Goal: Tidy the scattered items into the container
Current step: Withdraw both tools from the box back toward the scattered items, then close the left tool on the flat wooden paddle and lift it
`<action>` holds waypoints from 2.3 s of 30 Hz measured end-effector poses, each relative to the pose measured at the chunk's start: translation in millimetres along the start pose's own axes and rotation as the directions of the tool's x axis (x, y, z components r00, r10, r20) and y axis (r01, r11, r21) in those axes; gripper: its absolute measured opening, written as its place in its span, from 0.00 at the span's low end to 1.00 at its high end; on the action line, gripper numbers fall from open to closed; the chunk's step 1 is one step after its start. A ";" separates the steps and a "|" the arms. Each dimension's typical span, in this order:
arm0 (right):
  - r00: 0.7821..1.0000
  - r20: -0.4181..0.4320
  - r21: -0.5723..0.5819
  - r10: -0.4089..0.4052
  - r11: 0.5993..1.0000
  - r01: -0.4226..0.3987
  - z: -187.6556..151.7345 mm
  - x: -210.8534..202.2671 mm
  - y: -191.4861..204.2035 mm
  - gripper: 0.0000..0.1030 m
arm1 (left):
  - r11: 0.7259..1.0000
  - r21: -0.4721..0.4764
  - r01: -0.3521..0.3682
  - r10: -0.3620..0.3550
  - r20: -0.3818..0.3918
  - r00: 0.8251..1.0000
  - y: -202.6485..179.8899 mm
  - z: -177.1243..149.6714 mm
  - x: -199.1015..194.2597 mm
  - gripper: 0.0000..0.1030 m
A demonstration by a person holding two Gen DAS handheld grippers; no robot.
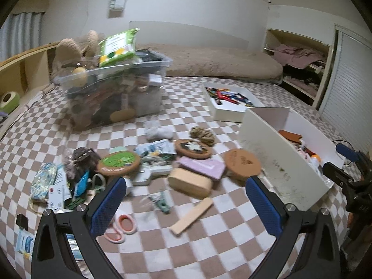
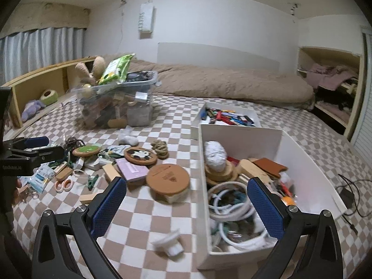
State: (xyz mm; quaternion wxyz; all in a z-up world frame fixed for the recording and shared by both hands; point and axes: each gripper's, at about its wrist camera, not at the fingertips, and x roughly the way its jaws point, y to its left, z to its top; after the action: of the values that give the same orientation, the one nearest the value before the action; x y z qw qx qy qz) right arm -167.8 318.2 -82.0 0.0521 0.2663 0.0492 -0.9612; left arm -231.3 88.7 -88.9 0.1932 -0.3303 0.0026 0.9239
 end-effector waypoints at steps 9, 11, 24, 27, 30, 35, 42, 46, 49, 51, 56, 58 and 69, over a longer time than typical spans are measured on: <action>0.998 -0.027 -0.071 0.050 0.996 -0.052 9.7 22.0 41.5 1.00 | 0.999 -0.017 -0.048 0.048 -0.008 0.999 41.5 -9.8 -2.7 1.00; 0.998 -0.037 -0.074 0.060 0.995 -0.062 10.6 27.5 47.9 1.00 | 0.998 -0.020 -0.055 0.055 -0.005 0.999 49.2 -10.2 -3.6 1.00; 0.979 -0.126 -0.001 0.158 0.987 -0.160 7.1 71.1 75.2 1.00 | 0.994 -0.100 -0.042 0.038 -0.043 0.998 83.7 -25.0 14.1 1.00; 0.969 -0.161 -0.002 0.187 0.982 -0.189 1.5 84.8 85.6 1.00 | 0.994 -0.093 -0.061 0.055 -0.070 0.996 89.3 -32.7 22.5 1.00; 0.960 -0.201 -0.021 0.196 0.979 -0.204 -8.1 98.5 96.9 1.00 | 0.994 -0.083 -0.071 0.063 -0.094 0.994 94.5 -39.6 30.6 1.00; 0.935 -0.275 -0.038 0.225 0.969 -0.244 -28.3 116.3 108.6 1.00 | 0.990 -0.089 -0.106 0.093 -0.137 0.986 105.7 -53.4 41.0 1.00; 0.884 -0.377 -0.027 0.276 0.951 -0.308 -54.2 129.9 118.7 1.00 | 0.992 -0.094 -0.085 0.063 -0.218 0.974 115.6 -68.5 56.4 1.00; 0.870 -0.402 -0.037 0.285 0.945 -0.326 -60.8 131.5 125.7 1.00 | 0.993 -0.112 -0.045 0.017 -0.236 0.972 115.4 -69.4 63.6 1.00; 0.856 -0.435 -0.047 0.281 0.942 -0.333 -68.7 135.5 132.0 1.00 | 0.989 -0.140 -0.050 0.014 -0.250 0.968 119.0 -70.1 68.9 1.00; 0.853 -0.448 -0.071 0.266 0.941 -0.331 -73.4 137.5 135.6 1.00 | 0.986 -0.157 -0.049 0.007 -0.260 0.966 121.6 -71.2 72.7 1.00; 0.854 -0.453 -0.090 0.256 0.940 -0.330 -75.4 138.9 137.5 1.00 | 0.977 -0.210 -0.019 -0.042 -0.282 0.958 124.4 -75.8 81.3 1.00; 0.851 -0.456 -0.082 0.261 0.940 -0.332 -76.3 139.9 136.9 1.00 | 0.977 -0.213 -0.019 -0.041 -0.275 0.960 123.7 -74.8 82.0 1.00; 0.849 -0.462 -0.084 0.256 0.941 -0.329 -78.2 140.8 138.7 1.00 | 0.970 -0.231 -0.069 0.012 -0.239 0.971 132.7 -71.6 87.1 0.71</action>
State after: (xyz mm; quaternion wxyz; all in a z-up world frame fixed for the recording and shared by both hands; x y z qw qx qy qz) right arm -230.7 180.1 -230.8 0.2067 0.4780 0.0957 -0.8483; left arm -296.9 -12.6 -214.4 0.1315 -0.4582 -0.0785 0.8756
